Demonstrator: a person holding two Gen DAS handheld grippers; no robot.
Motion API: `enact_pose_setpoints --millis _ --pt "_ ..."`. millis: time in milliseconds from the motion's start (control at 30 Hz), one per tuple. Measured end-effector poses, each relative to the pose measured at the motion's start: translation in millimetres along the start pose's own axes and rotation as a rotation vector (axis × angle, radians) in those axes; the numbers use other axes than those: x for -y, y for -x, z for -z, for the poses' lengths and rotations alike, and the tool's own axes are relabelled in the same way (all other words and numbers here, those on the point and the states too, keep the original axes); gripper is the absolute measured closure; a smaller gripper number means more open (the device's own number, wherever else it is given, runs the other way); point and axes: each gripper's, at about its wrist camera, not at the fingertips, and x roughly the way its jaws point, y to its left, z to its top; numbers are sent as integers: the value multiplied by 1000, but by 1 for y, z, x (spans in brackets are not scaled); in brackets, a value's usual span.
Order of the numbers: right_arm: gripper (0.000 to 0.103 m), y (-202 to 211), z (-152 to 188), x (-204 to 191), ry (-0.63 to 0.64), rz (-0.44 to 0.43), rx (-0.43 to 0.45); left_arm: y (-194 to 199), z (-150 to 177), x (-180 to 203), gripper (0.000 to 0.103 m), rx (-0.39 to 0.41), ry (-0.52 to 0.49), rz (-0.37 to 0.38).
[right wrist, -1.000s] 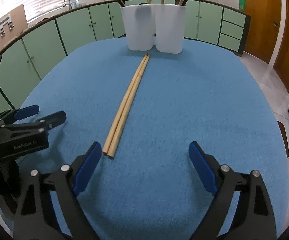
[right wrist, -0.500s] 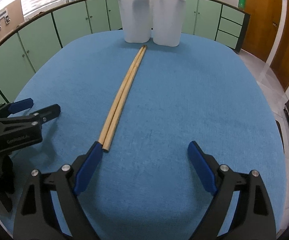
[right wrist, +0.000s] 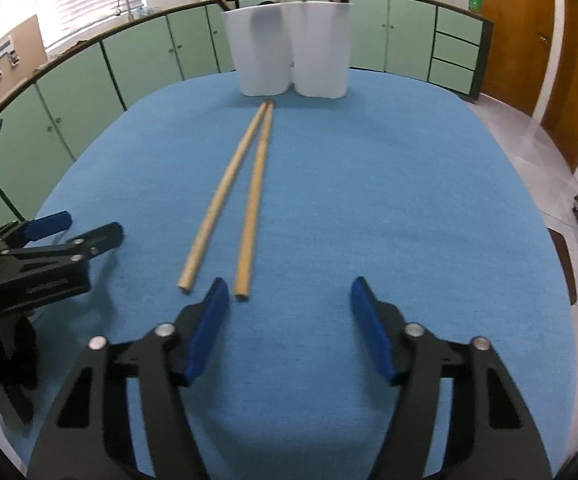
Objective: Organize utensils
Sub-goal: 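Grasp a plain wooden chopstick with the right tool while the left tool grasps another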
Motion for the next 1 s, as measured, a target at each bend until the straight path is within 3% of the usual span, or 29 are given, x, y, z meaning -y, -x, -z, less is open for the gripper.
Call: enact_pose_setpoints --millis 233,300,367,633,833,1000 --pt "70 -4 -2 -15 37 -23 5 1 1 0 12 -1 -2 -5" --pt "91 -4 -3 -18 46 -35 5 1 1 -1 12 0 -2 -5" --pt "96 -4 -2 -19 48 -50 3 1 0 0 12 0 -3 -7" --pt "97 5 3 5 -37 -36 16 5 1 11 12 8 -32 -10" --pt "97 12 10 41 -114 23 23 15 2 40 13 26 -33 83" --pt "97 13 11 59 -126 55 27 13 4 68 13 18 -67 108"
